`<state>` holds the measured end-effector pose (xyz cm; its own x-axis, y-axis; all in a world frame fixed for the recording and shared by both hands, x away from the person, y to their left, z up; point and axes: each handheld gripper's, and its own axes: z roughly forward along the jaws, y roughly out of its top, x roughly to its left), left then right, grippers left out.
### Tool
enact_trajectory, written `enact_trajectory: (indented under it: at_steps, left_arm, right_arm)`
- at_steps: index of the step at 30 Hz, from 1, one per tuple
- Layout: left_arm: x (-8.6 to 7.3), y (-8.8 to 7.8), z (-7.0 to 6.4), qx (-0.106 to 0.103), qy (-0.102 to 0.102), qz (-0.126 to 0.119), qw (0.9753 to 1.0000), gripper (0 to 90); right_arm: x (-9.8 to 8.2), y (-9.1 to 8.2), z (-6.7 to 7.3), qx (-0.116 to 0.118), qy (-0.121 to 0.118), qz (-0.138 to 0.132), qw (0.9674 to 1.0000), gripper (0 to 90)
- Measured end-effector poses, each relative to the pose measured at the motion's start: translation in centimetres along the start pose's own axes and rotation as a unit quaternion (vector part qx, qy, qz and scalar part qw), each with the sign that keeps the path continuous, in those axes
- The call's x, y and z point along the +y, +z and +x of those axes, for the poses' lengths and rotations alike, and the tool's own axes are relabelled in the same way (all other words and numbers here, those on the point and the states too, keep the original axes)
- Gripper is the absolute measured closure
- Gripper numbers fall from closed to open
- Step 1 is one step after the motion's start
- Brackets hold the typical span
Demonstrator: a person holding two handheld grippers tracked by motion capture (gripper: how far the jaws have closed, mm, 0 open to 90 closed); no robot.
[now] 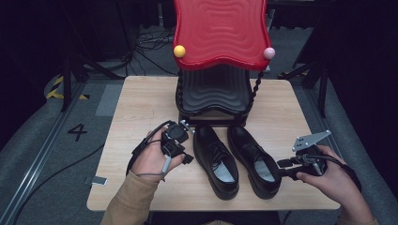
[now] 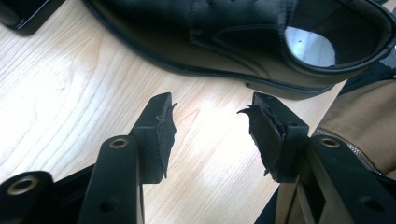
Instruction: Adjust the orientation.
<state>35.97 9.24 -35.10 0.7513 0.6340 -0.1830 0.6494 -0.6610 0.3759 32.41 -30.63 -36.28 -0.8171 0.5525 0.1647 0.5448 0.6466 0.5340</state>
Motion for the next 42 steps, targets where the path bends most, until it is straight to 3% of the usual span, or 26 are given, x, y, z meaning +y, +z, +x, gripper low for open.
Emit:
enact_trajectory:
  at_steps: [4,8,18,22,24,26,32,35,38,42]
  left_arm:
    - [-0.5,0.0,0.7,0.002,-0.012,-0.001,0.9999,50.0]
    - [-1.0,-0.1,1.3,0.003,-0.023,-0.004,0.9997,49.3]
    - [-1.2,-0.3,1.6,-0.012,-0.024,-0.015,0.9995,49.4]
    - [-1.2,-0.2,1.6,-0.012,-0.025,-0.016,0.9995,49.4]
    - [-1.2,-0.3,1.6,-0.012,-0.024,-0.016,0.9995,49.5]
    - [-1.3,-0.3,1.7,-0.012,-0.022,-0.018,0.9995,49.5]
    - [-1.3,-0.4,1.7,-0.015,-0.025,-0.022,0.9993,49.6]
    - [-1.4,-0.4,1.7,-0.017,-0.024,-0.022,0.9993,49.7]
    - [-1.4,-0.4,1.7,-0.017,-0.025,-0.023,0.9993,49.7]
    - [-1.5,-0.4,1.7,-0.015,-0.028,-0.02,0.9993,49.7]
  right_arm:
    - [0.5,0.3,0.9,0.019,-0.009,0.009,0.9997,60.8]
    - [0.9,1.4,1.9,0.036,-0.021,0.041,0.9983,59.7]
    - [1.1,4.5,2.3,0.026,-0.041,0.104,0.9934,61.6]
    - [1.2,6.2,2.5,0.024,-0.054,0.134,0.9891,69.0]
    - [1.3,6.6,2.7,0.036,-0.057,0.138,0.9881,78.1]
    - [1.5,6.7,2.9,0.032,-0.062,0.146,0.9869,80.2]
    - [1.8,6.3,3.4,0.005,-0.052,0.149,0.9875,82.9]
    - [1.9,6.2,3.5,0.007,-0.05,0.144,0.9883,83.3]
    - [2.1,5.9,3.8,0.008,-0.043,0.13,0.9905,84.1]
    - [2.8,5.7,4.3,-0.014,-0.043,0.109,0.993,85.0]
